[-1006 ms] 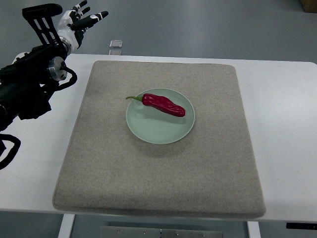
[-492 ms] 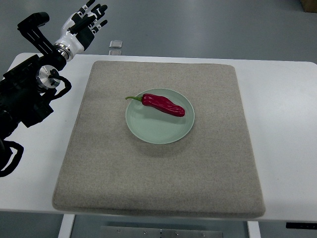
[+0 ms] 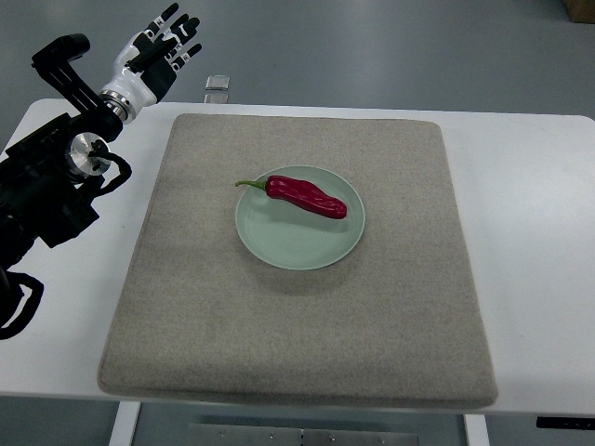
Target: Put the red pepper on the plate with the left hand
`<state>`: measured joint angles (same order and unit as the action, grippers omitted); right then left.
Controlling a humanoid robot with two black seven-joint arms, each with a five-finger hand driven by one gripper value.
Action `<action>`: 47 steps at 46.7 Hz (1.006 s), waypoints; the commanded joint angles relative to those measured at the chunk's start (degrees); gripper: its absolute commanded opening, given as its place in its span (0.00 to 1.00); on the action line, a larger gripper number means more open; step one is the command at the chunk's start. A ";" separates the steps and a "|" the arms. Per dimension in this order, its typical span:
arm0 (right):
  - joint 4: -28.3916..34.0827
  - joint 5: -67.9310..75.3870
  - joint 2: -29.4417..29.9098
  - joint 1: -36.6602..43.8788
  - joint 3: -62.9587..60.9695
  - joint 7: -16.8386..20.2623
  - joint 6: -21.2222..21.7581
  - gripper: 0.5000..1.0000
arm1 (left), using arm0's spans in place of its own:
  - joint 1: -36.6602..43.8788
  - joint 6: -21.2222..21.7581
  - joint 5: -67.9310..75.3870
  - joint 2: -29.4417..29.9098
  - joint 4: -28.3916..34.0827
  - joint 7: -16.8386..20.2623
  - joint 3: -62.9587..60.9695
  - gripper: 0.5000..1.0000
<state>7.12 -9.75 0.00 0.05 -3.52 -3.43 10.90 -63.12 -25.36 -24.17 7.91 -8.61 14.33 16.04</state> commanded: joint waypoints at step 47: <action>1.49 -0.44 0.00 -0.58 0.18 0.09 0.88 0.86 | 0.10 0.40 0.88 -0.08 -0.09 0.09 0.93 0.94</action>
<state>8.60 -10.32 0.00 -0.53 -3.30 -3.38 11.77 -63.01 -24.94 -23.29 7.82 -8.71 14.42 16.97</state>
